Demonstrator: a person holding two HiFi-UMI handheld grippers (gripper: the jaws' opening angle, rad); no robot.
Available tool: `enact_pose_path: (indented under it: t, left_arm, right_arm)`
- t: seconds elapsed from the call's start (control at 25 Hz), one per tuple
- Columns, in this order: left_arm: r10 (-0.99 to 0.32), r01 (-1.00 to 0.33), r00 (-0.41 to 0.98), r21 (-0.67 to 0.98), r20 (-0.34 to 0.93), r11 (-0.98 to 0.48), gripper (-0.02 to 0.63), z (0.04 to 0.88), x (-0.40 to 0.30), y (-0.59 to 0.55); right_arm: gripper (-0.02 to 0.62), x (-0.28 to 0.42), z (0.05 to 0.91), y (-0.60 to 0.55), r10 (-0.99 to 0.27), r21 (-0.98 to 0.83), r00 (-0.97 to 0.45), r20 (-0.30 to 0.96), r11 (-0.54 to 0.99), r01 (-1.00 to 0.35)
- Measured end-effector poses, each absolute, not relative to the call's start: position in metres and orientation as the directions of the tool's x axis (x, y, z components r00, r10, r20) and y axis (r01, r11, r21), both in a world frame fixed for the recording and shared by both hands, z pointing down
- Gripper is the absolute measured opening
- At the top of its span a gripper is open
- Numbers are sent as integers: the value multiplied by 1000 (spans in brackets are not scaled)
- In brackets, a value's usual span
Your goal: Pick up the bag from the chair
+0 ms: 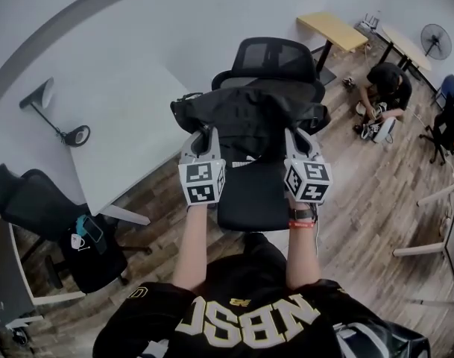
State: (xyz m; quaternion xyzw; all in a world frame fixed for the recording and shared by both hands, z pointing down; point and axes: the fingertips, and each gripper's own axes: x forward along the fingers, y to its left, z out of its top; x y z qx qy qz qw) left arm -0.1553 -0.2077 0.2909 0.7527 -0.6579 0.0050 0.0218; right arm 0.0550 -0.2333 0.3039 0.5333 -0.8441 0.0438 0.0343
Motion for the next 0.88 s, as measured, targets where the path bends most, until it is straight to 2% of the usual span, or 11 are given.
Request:
enact_pose_path:
  t: [0.36, 0.88]
  left_arm:
    - [-983, -986, 164, 10, -81, -165, 44, 238, -151, -183]
    - [-977, -981, 189, 14, -99, -192, 44, 232, -140, -181]
  right_arm:
    - [37, 55, 250, -207, -905, -8, -423, -49, 424, -906]
    - [38, 65, 240, -196, -911, 25, -407, -66, 406, -913]
